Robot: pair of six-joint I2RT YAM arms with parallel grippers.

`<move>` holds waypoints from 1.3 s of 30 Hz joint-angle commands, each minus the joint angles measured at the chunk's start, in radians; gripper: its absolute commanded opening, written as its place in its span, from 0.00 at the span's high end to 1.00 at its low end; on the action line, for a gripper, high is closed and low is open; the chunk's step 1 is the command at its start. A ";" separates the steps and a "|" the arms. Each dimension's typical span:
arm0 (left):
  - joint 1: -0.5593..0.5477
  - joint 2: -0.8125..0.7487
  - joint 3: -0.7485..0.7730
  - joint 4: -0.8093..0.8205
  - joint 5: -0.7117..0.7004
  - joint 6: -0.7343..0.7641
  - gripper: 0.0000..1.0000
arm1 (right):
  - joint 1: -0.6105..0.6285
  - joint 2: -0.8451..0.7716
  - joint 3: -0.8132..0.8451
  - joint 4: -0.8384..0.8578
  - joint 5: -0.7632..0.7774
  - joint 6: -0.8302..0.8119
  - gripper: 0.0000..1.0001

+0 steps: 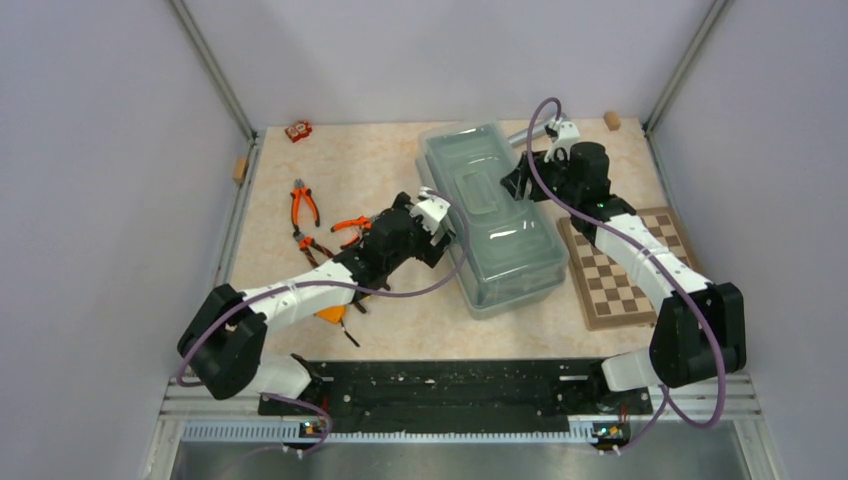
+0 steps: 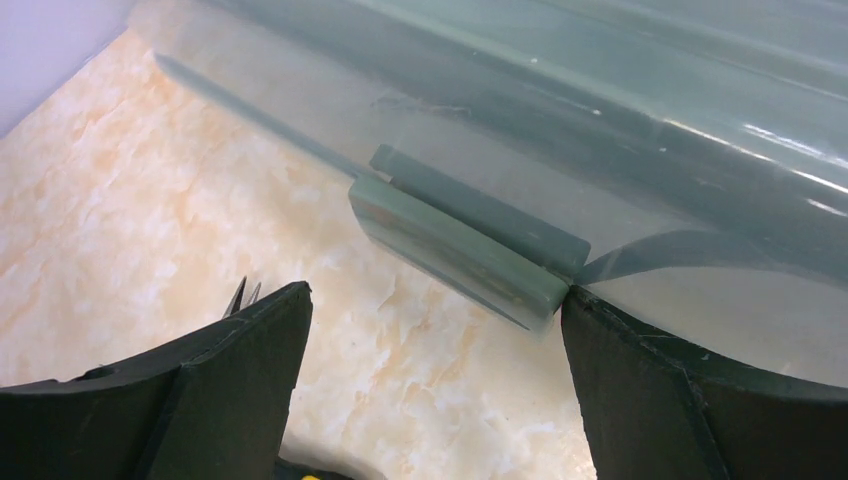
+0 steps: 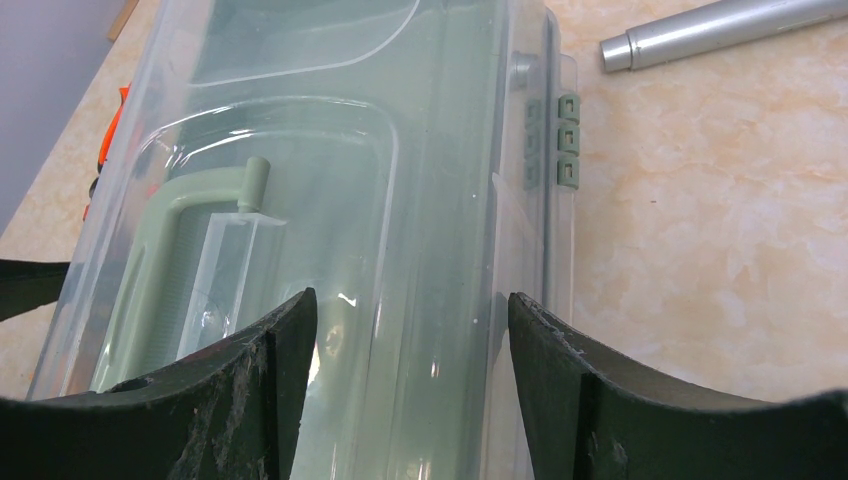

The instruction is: Pack the tool kit

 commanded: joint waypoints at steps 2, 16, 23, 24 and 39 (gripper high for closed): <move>-0.011 -0.041 -0.011 0.234 -0.441 -0.166 0.02 | 0.035 0.050 -0.077 -0.273 -0.078 -0.035 0.34; -0.115 -0.096 0.056 0.074 -0.799 -0.480 0.00 | 0.035 0.032 -0.088 -0.262 -0.078 -0.030 0.34; -0.109 -0.175 0.053 -0.077 -0.724 -0.718 0.03 | 0.035 0.020 -0.084 -0.261 -0.084 -0.026 0.34; -0.104 -0.191 0.054 -0.083 -0.684 -0.747 0.03 | 0.034 0.019 -0.081 -0.262 -0.084 -0.027 0.34; 0.107 -0.203 0.123 -0.084 0.012 -1.156 0.01 | 0.035 -0.029 0.063 -0.405 0.041 -0.031 0.27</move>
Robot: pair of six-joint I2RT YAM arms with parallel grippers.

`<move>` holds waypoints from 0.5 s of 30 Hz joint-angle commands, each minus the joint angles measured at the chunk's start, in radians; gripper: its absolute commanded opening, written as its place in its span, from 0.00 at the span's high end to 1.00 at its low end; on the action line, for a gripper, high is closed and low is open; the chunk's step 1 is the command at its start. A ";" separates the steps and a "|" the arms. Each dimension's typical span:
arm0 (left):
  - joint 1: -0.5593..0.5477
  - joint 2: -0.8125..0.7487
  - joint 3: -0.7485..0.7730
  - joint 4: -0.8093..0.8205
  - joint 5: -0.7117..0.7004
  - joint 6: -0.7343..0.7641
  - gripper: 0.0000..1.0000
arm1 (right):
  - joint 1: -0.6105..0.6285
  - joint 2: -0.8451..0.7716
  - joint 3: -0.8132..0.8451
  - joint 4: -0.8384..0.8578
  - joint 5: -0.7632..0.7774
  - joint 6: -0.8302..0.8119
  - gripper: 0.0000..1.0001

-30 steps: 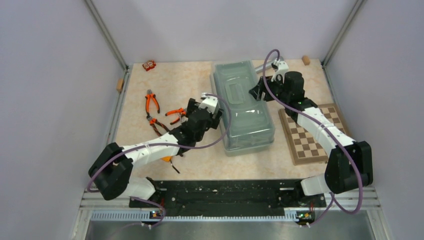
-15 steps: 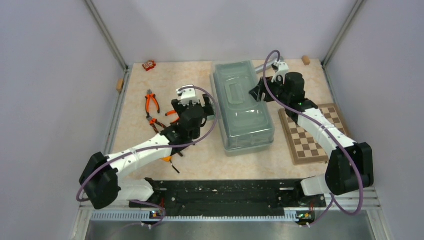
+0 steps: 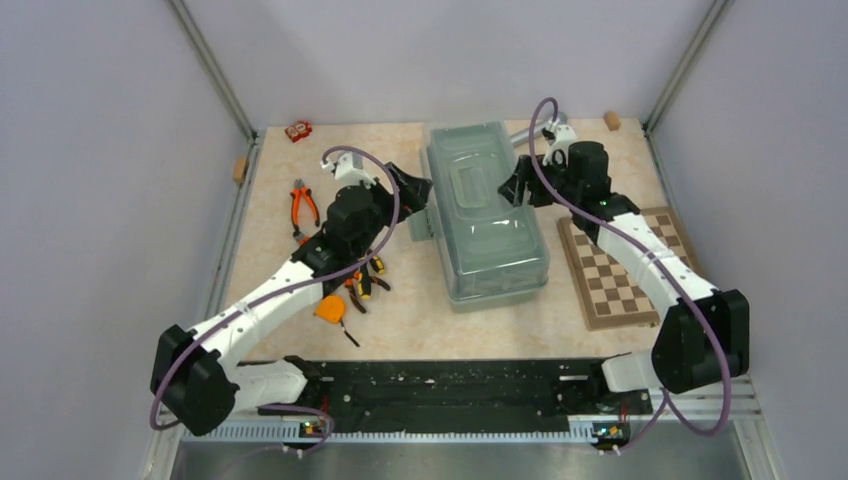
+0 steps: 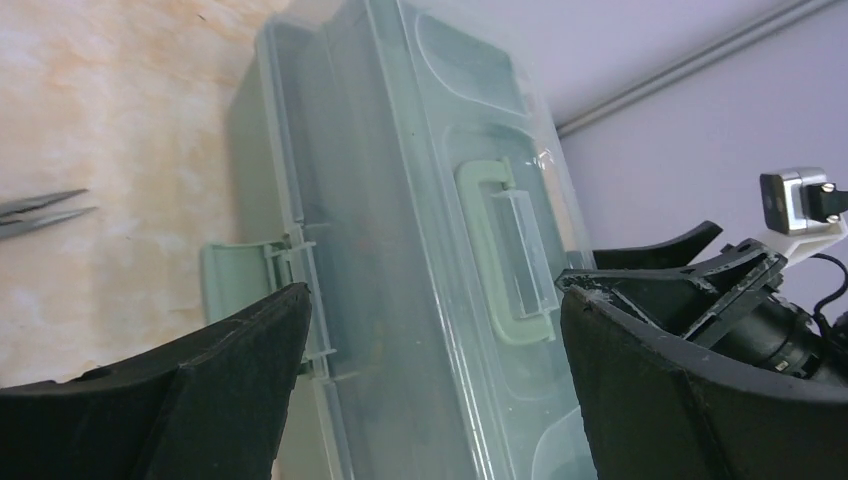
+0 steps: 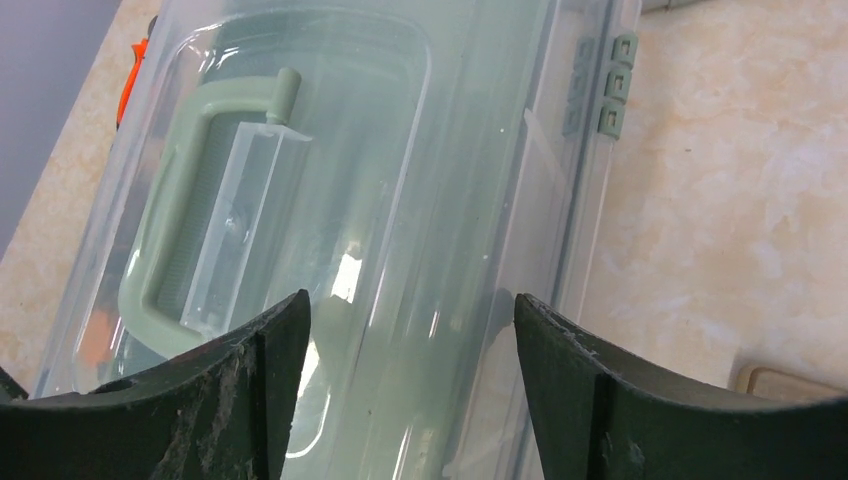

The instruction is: Pack the tool kit

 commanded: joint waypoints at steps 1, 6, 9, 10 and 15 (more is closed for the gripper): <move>0.055 0.013 0.019 0.032 0.236 -0.151 0.01 | 0.028 -0.010 0.064 -0.318 0.089 -0.052 0.27; 0.134 -0.047 -0.061 -0.018 0.261 -0.199 0.01 | 0.047 -0.028 0.214 -0.459 0.211 -0.092 0.27; 0.161 -0.100 -0.099 -0.092 0.234 -0.176 0.01 | 0.109 -0.029 0.303 -0.527 0.287 -0.112 0.29; 0.164 -0.114 -0.107 -0.144 0.216 -0.164 0.01 | 0.141 -0.025 0.329 -0.544 0.310 -0.118 0.30; 0.168 -0.192 -0.147 -0.274 0.160 -0.111 0.01 | 0.304 0.032 0.455 -0.610 0.422 -0.140 0.38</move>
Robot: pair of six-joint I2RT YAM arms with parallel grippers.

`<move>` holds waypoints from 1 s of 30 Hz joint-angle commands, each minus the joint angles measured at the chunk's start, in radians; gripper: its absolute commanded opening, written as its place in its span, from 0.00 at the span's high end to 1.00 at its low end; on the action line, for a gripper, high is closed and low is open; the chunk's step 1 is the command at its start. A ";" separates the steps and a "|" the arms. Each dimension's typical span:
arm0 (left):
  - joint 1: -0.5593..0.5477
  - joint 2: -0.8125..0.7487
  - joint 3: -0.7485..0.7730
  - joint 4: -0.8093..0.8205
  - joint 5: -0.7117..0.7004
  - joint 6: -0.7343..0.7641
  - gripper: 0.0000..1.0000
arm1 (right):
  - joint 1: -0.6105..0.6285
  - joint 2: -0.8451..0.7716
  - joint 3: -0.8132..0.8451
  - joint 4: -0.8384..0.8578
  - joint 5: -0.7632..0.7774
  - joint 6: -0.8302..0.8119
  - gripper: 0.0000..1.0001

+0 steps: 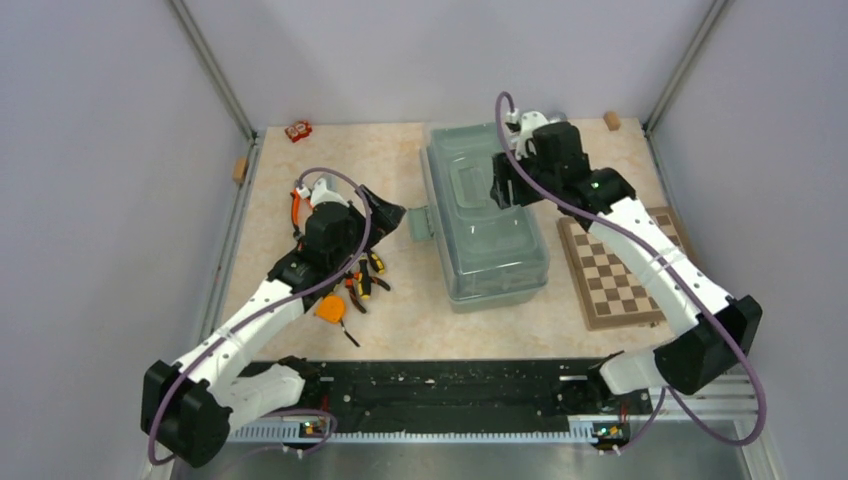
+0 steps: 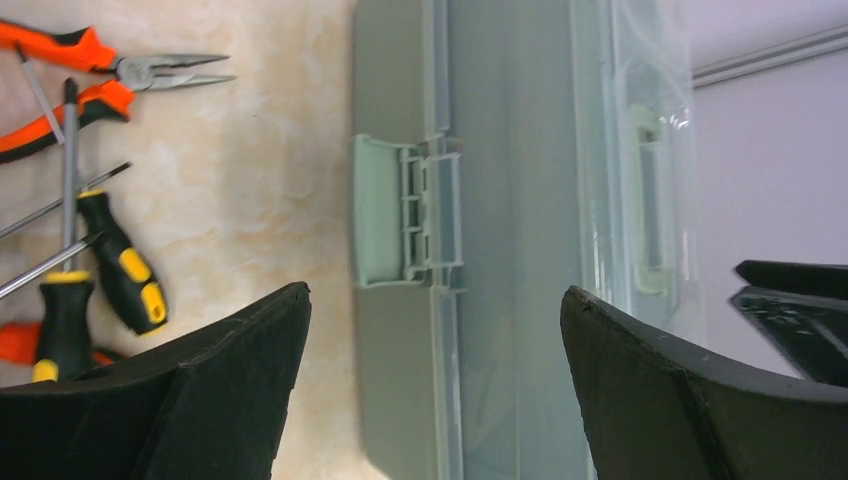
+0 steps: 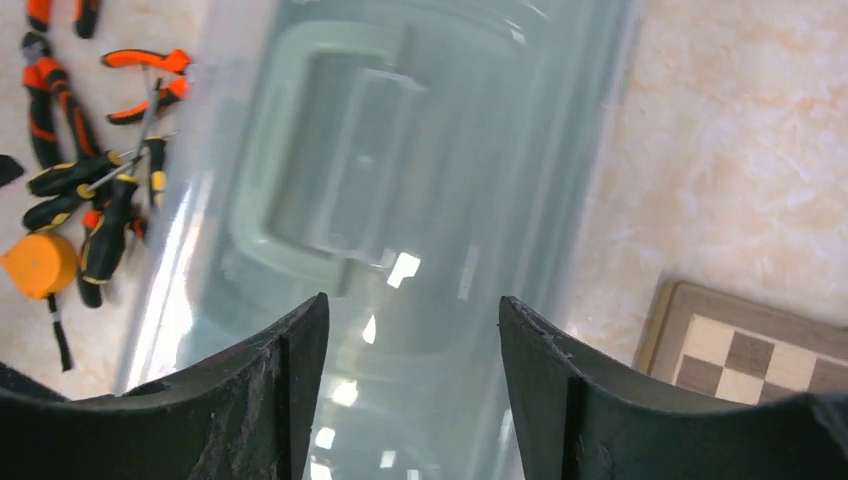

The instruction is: Pack the tool kit

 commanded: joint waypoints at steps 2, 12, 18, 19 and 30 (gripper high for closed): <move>0.004 -0.103 -0.037 -0.128 -0.051 0.053 0.01 | 0.168 0.063 0.157 -0.104 0.162 -0.057 0.42; 0.003 -0.202 -0.063 -0.231 -0.077 0.120 0.01 | 0.281 0.255 0.343 -0.141 0.196 -0.071 0.52; 0.002 -0.246 -0.081 -0.265 -0.096 0.146 0.01 | 0.295 0.366 0.426 -0.223 0.300 -0.040 0.55; 0.002 -0.254 -0.084 -0.267 -0.100 0.152 0.01 | 0.295 0.379 0.433 -0.245 0.320 -0.039 0.55; 0.005 -0.269 -0.092 -0.271 -0.115 0.197 0.00 | 0.324 0.478 0.470 -0.360 0.356 -0.039 0.53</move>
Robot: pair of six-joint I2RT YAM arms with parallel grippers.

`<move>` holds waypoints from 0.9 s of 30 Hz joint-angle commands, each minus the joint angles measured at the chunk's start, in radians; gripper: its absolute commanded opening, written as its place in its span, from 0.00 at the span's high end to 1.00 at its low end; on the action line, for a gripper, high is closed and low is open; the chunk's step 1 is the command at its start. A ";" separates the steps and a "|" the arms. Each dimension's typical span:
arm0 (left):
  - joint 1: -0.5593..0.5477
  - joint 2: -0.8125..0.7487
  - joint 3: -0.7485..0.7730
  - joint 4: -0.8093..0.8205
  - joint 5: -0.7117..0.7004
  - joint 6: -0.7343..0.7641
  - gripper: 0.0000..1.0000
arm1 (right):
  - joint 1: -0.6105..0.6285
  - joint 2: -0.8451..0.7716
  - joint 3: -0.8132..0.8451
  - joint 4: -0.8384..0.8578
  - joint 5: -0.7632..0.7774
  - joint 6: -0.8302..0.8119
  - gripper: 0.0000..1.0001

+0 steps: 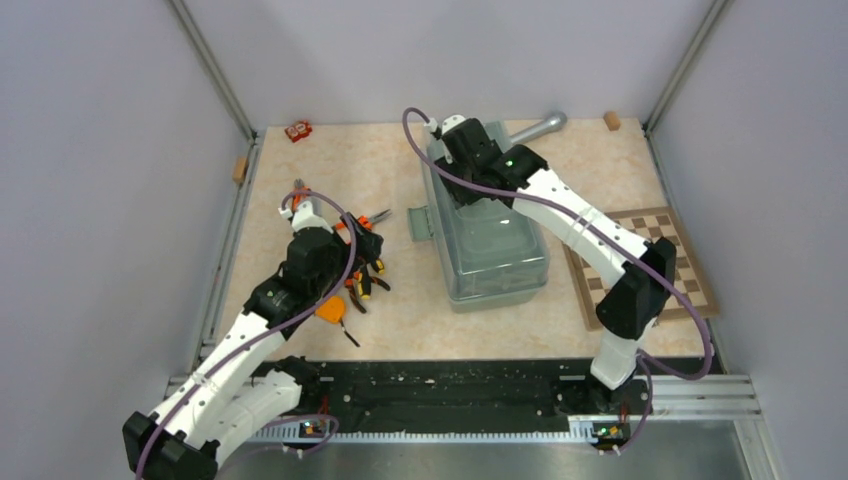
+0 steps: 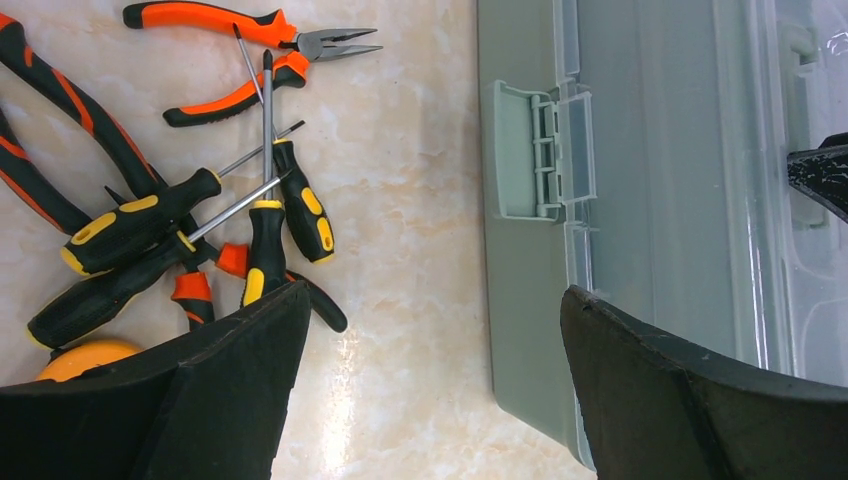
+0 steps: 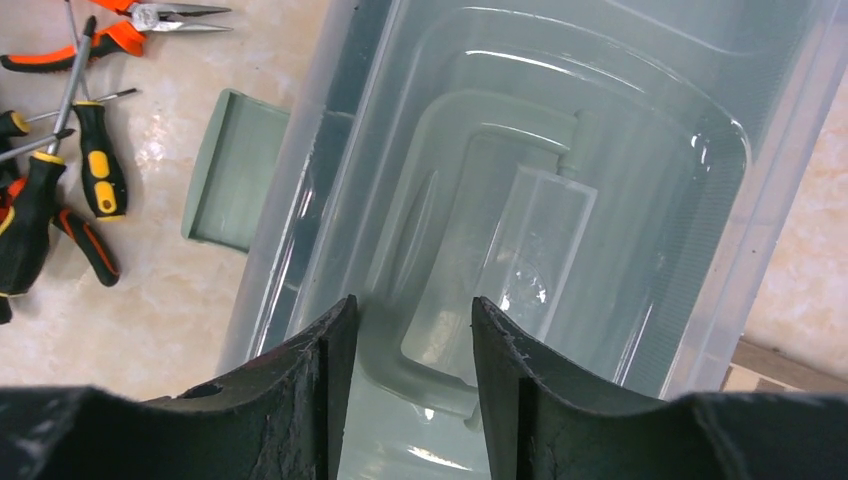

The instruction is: Pack the tool kit

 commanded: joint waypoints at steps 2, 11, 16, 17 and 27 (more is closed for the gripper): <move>0.005 -0.001 -0.002 0.023 -0.008 0.037 0.00 | 0.019 0.122 0.054 -0.164 0.019 0.029 0.50; 0.004 0.004 -0.013 0.076 0.072 0.013 0.00 | -0.056 0.095 -0.032 -0.062 -0.303 0.188 0.50; 0.003 0.028 0.004 0.104 0.111 0.017 0.01 | -0.075 0.088 -0.040 -0.004 -0.452 0.232 0.50; 0.004 0.035 0.009 0.112 0.121 0.019 0.01 | -0.075 0.093 -0.036 0.002 -0.474 0.238 0.50; 0.004 0.090 0.042 0.194 0.214 0.011 0.01 | -0.100 0.122 -0.038 0.053 -0.638 0.290 0.50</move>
